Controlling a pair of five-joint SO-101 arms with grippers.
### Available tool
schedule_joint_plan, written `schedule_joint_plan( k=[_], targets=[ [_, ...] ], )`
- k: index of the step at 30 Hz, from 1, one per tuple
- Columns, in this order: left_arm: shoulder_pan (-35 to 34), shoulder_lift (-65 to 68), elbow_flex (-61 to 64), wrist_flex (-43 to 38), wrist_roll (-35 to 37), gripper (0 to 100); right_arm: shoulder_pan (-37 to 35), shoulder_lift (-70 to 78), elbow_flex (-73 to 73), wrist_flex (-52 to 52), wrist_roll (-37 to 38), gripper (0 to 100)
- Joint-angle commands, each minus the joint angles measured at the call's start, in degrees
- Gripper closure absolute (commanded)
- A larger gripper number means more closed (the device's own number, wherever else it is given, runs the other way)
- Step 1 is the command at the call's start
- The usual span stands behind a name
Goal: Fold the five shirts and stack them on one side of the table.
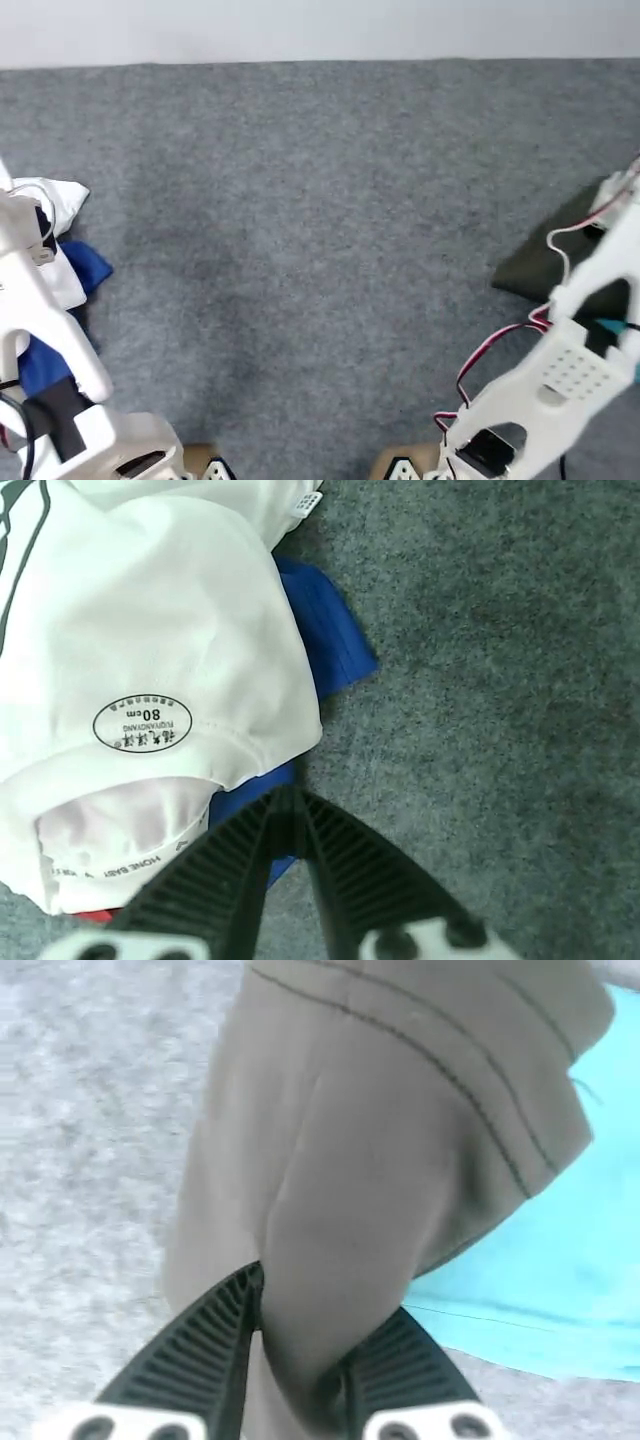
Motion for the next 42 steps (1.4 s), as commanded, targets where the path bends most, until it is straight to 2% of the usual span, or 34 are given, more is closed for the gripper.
schedule_joint_plan(
  k=[1, 6, 13, 24, 31, 42],
  targets=[
    [0.5, -1.0, -0.1, 1.4, 0.1, 99, 3.4, -4.8, -0.4, 1.7, 3.6, 99.1],
    [0.5, -1.0, -0.1, 1.4, 0.1, 99, 6.6, -4.9, -0.4, -1.2, 7.7, 99.1],
    [0.5, -1.0, -0.1, 1.4, 0.1, 99, 7.6, -4.9, -1.1, -4.2, 12.7, 99.1],
    [0.5, -1.0, -0.1, 1.4, 0.1, 99, 16.5, -3.3, -4.4, -9.0, 20.1, 99.1],
    [0.5, -1.0, -0.1, 1.4, 0.1, 99, 21.1, 2.9, -4.6, -9.1, 21.7, 99.1],
    [0.5, -1.0, -0.1, 1.4, 0.1, 99, 23.5, 9.4, -4.7, -12.5, 21.7, 99.0]
  ],
)
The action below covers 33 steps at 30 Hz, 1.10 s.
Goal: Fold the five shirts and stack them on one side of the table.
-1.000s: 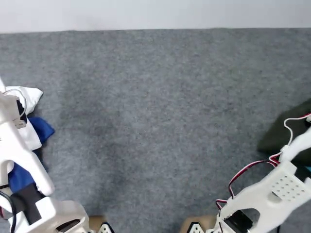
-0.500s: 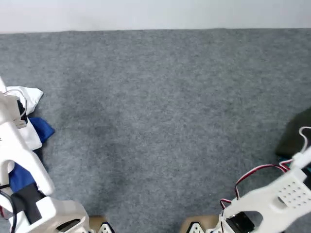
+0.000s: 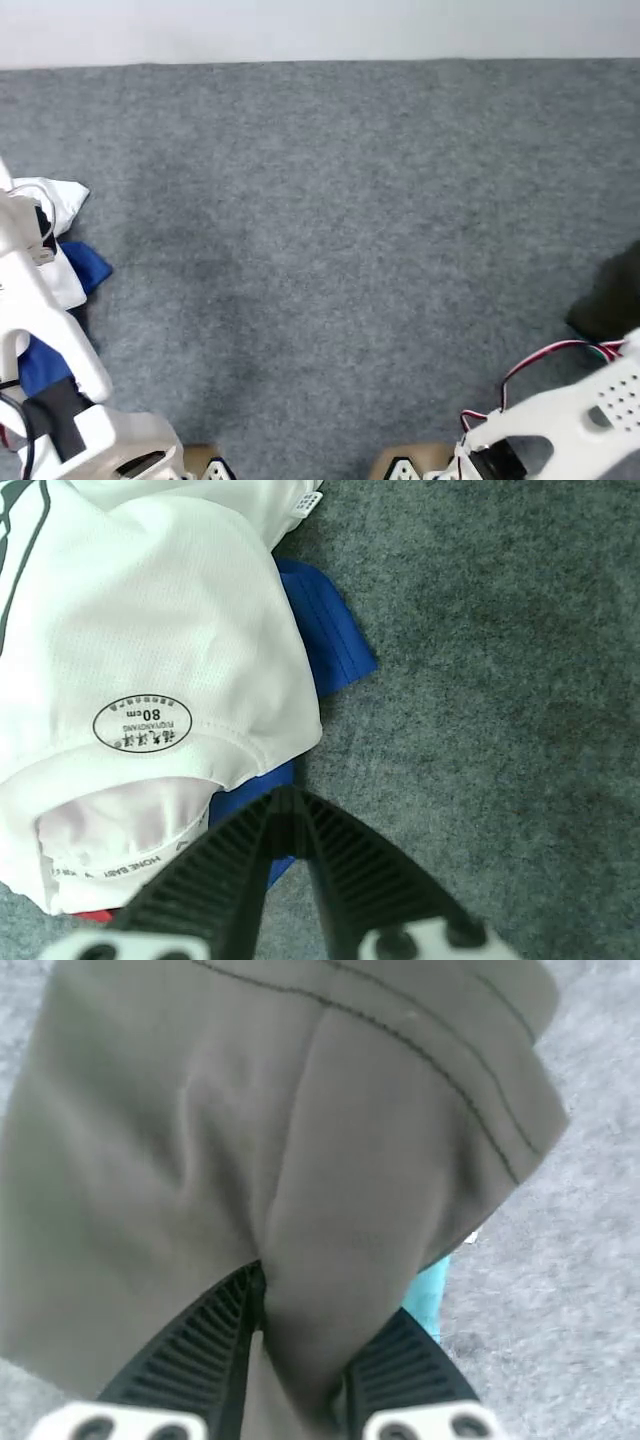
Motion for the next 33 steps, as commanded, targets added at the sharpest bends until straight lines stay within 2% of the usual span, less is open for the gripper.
schedule_joint_plan(
  k=[1, 13, 18, 21, 29, 33],
  targets=[
    [0.5, -1.0, -0.1, 1.4, 0.1, 99, 1.2, -1.1, -3.3, -2.3, 0.7, 99.0],
    [0.5, -0.9, -0.1, 1.4, 0.1, 99, 5.1, 6.6, -3.3, -10.3, 0.8, 97.3],
    [0.5, -0.9, -0.1, 1.4, 0.1, 99, 4.6, 5.2, -3.3, -5.1, -1.1, 74.0],
    [0.5, -0.9, -0.1, 1.4, 0.1, 99, 3.3, 2.0, -3.3, -2.5, -5.0, 65.9],
    [0.5, -0.9, 0.0, 1.4, 0.1, 99, -3.2, -5.9, -3.3, 7.1, -5.4, 65.3],
    [0.5, -0.9, 0.0, 1.4, 0.1, 99, -5.8, -3.5, -2.9, 8.8, -5.5, 66.4]
  ],
)
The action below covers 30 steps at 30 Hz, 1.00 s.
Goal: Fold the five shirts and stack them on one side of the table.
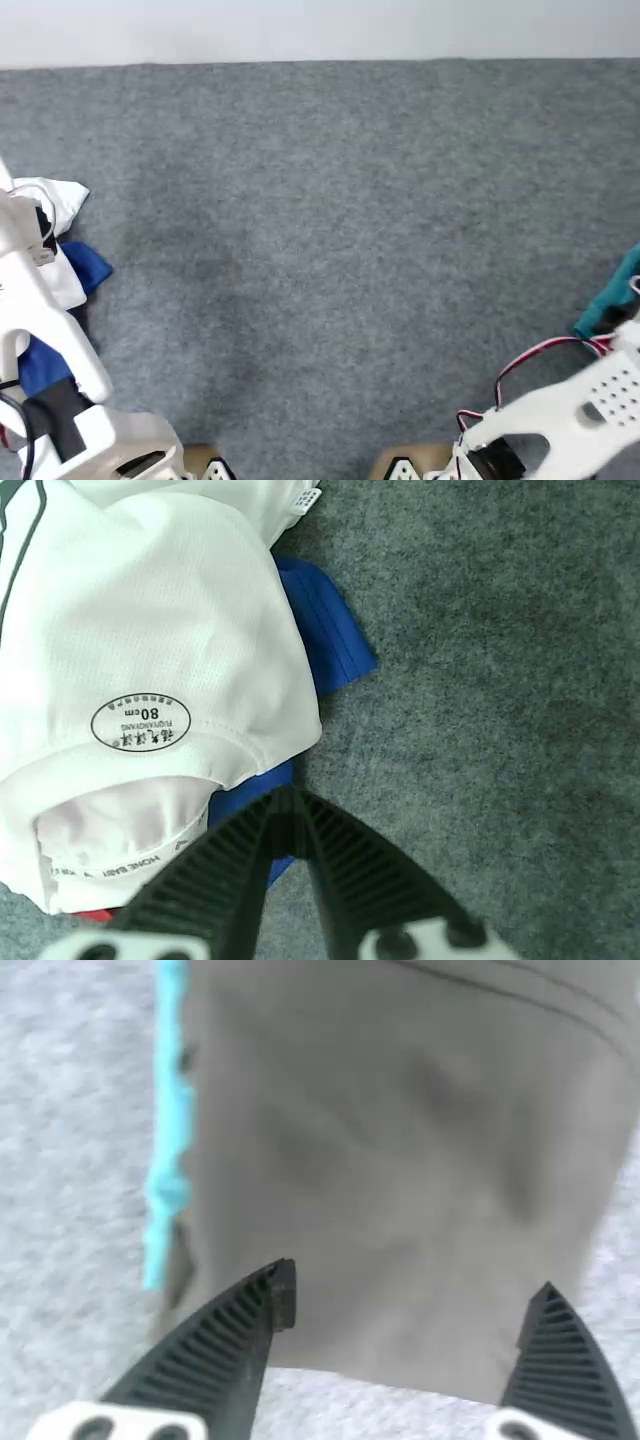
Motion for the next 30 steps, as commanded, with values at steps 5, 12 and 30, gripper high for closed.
schedule_joint_plan(
  k=[5, 12, 30],
  targets=[
    [0.5, -0.9, -0.2, 1.4, 0.1, 99, -3.6, 6.6, -3.0, 0.5, -0.6, 80.1],
    [0.5, -0.9, 1.2, 1.4, 0.1, 99, -11.0, 12.7, -3.5, 1.3, -0.6, 84.7],
    [0.4, -1.0, 2.2, 1.4, 0.1, 99, -8.9, 1.8, -4.9, 5.7, -0.4, 85.2]
  ],
)
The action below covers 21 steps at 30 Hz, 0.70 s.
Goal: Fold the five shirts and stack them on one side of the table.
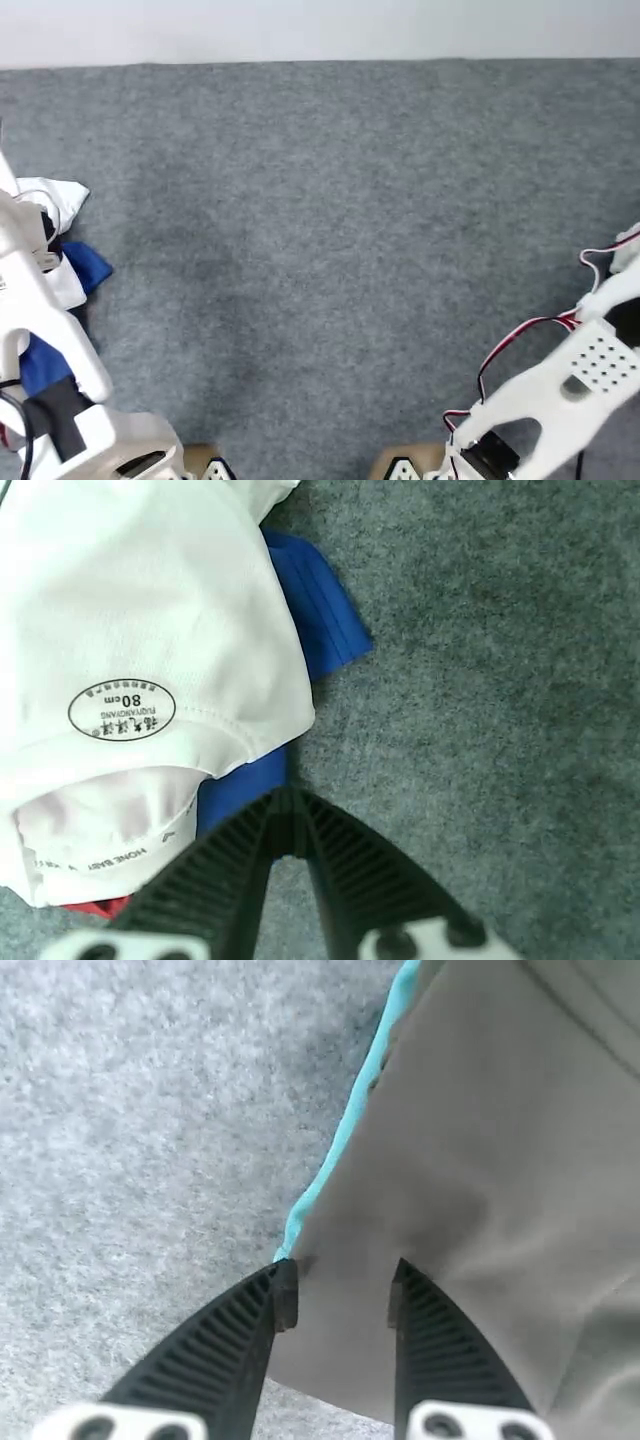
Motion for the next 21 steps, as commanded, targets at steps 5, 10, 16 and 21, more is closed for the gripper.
schedule_joint_plan(
  k=[5, 10, 16, 21],
  targets=[
    [0.4, -0.9, -0.2, 1.4, 0.1, 99, 2.0, -8.6, 9.2, 2.6, -0.3, 85.2],
    [0.4, -0.9, -0.2, 1.4, 0.1, 99, -0.8, -9.5, 20.1, 1.5, -0.4, 85.2],
    [0.4, -0.9, -0.2, 1.4, 0.1, 99, -2.5, -5.8, 20.2, 0.0, -0.4, 85.2],
    [0.4, -0.9, -0.2, 1.4, 0.1, 99, -1.2, -10.4, 15.0, 2.4, -0.4, 85.2]
  ],
)
